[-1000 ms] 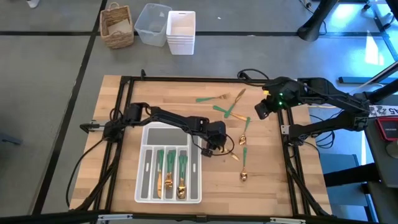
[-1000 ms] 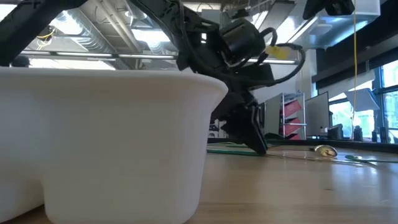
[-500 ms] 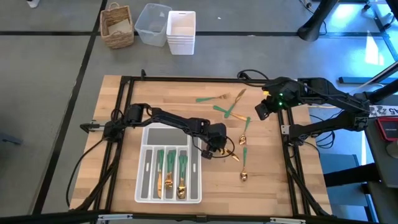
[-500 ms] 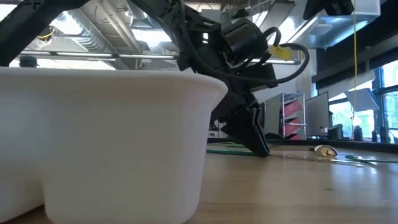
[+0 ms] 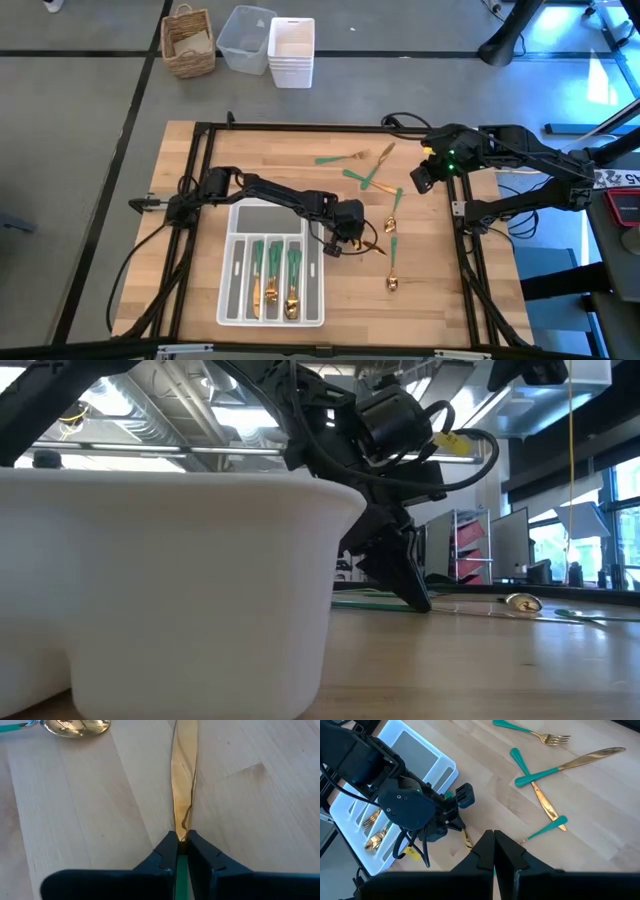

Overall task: Sort silverware
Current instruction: Put the table knife in the silverware tray

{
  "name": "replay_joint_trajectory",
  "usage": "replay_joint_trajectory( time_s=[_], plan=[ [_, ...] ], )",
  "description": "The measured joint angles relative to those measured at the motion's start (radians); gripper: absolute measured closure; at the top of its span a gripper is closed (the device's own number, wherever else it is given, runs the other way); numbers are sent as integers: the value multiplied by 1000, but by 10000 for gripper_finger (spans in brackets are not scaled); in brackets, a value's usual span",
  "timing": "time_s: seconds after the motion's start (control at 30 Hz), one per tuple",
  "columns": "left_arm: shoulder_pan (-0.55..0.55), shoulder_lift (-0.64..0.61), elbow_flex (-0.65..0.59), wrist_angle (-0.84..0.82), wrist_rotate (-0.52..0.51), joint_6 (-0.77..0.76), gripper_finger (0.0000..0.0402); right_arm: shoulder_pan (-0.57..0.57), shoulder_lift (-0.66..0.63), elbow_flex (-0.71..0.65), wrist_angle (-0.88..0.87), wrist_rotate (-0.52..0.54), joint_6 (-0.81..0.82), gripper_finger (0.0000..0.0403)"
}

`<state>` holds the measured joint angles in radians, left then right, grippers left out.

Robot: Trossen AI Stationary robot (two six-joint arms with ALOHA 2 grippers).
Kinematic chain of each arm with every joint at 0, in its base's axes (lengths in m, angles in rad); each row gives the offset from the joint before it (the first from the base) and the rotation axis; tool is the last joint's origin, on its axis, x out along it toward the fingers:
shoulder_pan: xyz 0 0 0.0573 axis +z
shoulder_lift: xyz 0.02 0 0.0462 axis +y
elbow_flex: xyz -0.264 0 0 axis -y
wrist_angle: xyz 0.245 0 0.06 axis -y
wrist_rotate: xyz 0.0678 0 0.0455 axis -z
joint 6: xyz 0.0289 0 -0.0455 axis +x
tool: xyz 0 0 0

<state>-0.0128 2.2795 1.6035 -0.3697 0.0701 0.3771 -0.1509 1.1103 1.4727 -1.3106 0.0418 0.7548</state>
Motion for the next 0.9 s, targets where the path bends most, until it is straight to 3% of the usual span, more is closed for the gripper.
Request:
replay_joint_trajectory(
  time_s=[0.2,0.6,0.9],
  plan=[
    [0,-2,5,2,-2,-32,373,0,0,0,0,0,-3,397],
    [3,7,130,-25,-13,-47,370,0,0,0,0,0,-3,397],
    [4,-2,137,-53,-3,-54,374,0,0,0,0,0,-4,397]
  ],
)
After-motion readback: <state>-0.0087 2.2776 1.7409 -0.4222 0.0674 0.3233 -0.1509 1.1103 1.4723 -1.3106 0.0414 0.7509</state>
